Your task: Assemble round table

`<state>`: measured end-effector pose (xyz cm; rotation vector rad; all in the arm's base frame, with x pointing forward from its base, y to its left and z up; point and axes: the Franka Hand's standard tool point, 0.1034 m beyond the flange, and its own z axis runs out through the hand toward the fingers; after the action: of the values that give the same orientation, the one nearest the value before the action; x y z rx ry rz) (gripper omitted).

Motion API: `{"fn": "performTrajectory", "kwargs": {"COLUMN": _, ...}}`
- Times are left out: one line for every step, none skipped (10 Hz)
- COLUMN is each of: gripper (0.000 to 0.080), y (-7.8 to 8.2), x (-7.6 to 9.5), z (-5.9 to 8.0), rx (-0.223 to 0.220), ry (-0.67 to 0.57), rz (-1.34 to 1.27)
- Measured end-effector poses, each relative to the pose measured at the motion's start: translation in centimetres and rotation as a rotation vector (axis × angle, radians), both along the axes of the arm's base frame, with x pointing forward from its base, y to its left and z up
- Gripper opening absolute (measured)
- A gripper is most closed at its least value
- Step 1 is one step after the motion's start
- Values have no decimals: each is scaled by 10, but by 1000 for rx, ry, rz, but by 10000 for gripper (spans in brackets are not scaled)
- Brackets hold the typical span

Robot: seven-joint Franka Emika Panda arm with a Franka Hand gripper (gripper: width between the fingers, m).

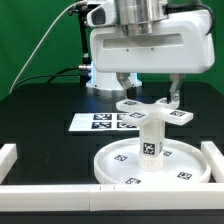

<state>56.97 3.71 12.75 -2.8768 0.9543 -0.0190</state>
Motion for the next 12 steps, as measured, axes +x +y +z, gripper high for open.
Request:
{"fn": "performTrajectory", "kwargs": {"gripper": 649, "y": 5, "x": -1, "z": 0, "rx": -31, "ry": -24, "rz": 96}}
{"fn": "performTrajectory", "kwargs": {"gripper": 649, "y": 6, "x": -2, "z": -1, "rx": -36, "ry": -30, "rz": 177}}
{"fn": "performTrajectory", "kwargs": {"gripper": 649, "y": 4, "x": -2, "z": -2, "rx": -40, "ry": -36, "rz": 250}}
{"fn": "performTrajectory", "kwargs": {"gripper": 649, "y": 4, "x": -2, "z": -2, "rx": -44, "ry": -42, "rz": 317}}
{"fn": "performTrajectory", "kwargs": {"gripper": 649, "y": 1, "x": -3, "z": 0, "rx": -66, "ry": -23, "rz": 490}}
{"fn": "performTrajectory", "kwargs": {"gripper": 649, "y": -2, "x": 1, "z": 1, "rx": -79, "ry": -12, "rz": 615}}
{"fn": "performTrajectory", "kwargs": {"gripper": 649, "y": -4, "x": 4, "z": 1, "rx": -87, "ry": -18, "rz": 717}}
{"fn": "performTrajectory", "kwargs": {"gripper": 649, "y": -3, "x": 4, "z": 0, "rx": -87, "ry": -18, "rz": 713}}
{"fn": "performTrajectory", "kwargs": {"gripper": 649, "y": -4, "x": 4, "z": 0, "rx": -87, "ry": -17, "rz": 713}}
{"fn": "performTrajectory", "kwargs": {"gripper": 649, "y": -4, "x": 4, "z": -1, "rx": -86, "ry": -17, "rz": 698}}
{"fn": "performTrajectory", "kwargs": {"gripper": 649, "y": -4, "x": 4, "z": -5, "rx": -88, "ry": -14, "rz": 693}}
{"fn": "performTrajectory", "kwargs": {"gripper": 649, "y": -4, "x": 3, "z": -9, "rx": -91, "ry": -10, "rz": 699}}
